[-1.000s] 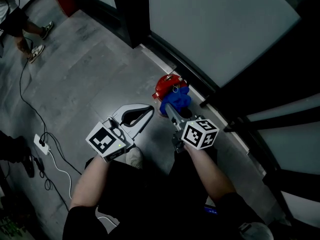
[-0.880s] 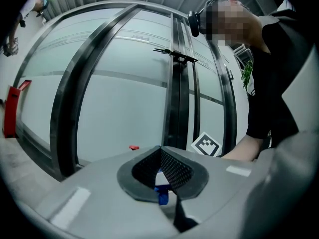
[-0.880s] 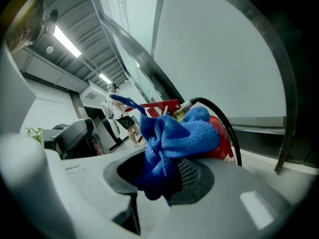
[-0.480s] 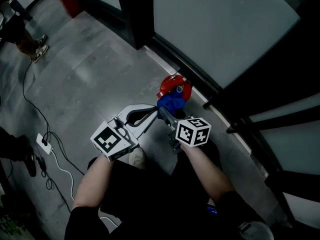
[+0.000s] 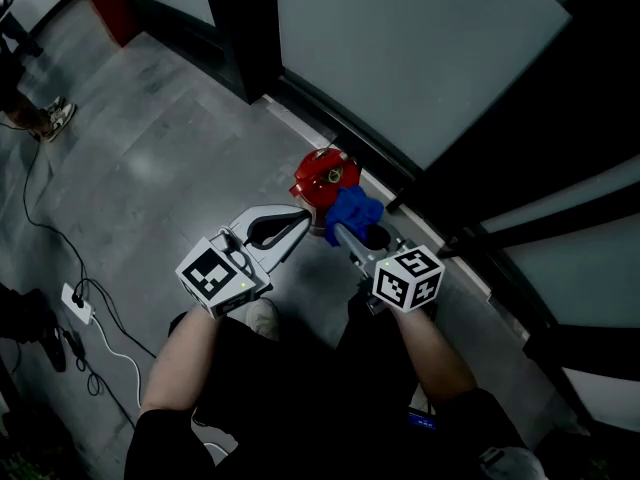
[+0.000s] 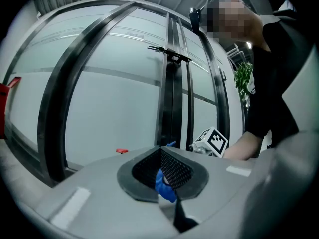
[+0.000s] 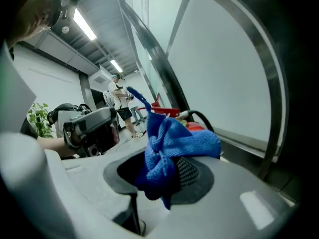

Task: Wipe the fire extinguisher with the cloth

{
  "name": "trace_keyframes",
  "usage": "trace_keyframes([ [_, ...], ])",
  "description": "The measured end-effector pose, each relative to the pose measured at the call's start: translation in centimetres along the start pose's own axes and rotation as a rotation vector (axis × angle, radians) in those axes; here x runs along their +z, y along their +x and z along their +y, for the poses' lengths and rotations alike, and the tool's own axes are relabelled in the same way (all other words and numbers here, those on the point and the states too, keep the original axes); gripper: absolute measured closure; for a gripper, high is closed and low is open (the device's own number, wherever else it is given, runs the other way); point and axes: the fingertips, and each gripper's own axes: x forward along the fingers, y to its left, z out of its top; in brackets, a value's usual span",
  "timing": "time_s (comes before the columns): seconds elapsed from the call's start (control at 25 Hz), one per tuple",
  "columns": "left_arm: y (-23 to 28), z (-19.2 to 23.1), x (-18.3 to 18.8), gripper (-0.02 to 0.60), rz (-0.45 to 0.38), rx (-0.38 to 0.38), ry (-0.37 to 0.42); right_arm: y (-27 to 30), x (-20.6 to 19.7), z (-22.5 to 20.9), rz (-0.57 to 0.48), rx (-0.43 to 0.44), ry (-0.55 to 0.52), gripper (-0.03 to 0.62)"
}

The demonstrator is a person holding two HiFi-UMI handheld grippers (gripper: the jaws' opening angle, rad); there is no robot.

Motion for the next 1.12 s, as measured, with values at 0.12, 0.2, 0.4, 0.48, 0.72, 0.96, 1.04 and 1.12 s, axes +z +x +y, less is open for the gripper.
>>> trace_keyframes([
  [0.12, 0.8, -0.5, 0.0, 0.575, 0.007, -0.028, -0.006, -1.1, 2.4, -2.3, -0.043, -0.052, -0.036, 0.459],
  [0.2, 1.2, -0.8, -0.2, 0.575, 0.014, -0.043, 0.001, -1.2, 4.2, -3.8, -0.072, -0.077, -0.037, 0.459],
  [0.4, 2.1, -1.7, -0.9, 0.575, 0.010, -0.080, 0.038, 0.2, 6.1, -5.8, -0.087, -0.034, 0.053, 0.459],
  [0.48, 2.2, -2.1, -1.3, 0.575, 0.031, -0.096, 0.043, 1.4, 5.3, -6.1, -0.049, 0.006, 0.121, 0.459],
  [0.72, 2.3, -3.1, -2.3, 0.575, 0.076, -0.136, 0.051, 2.2, 4.0, -7.7, -0.051, 0.069, 0.263, 0.459],
  [0.96, 2.4, -3.3, -2.7, 0.575, 0.080, -0.153, 0.018, 2.2, 3.5, -8.9, -0.075, 0.090, 0.291, 0.459],
  [1.04, 2.3, -3.4, -2.3, 0.574, 0.063, -0.165, -0.041, 2.0, 3.0, -9.3, -0.074, 0.108, 0.324, 0.459],
  [1.12, 2.5, -3.7, -1.6, 0.575, 0.050, -0.185, -0.102, 1.9, 2.5, -9.8, -0.066, 0.130, 0.342, 0.459],
])
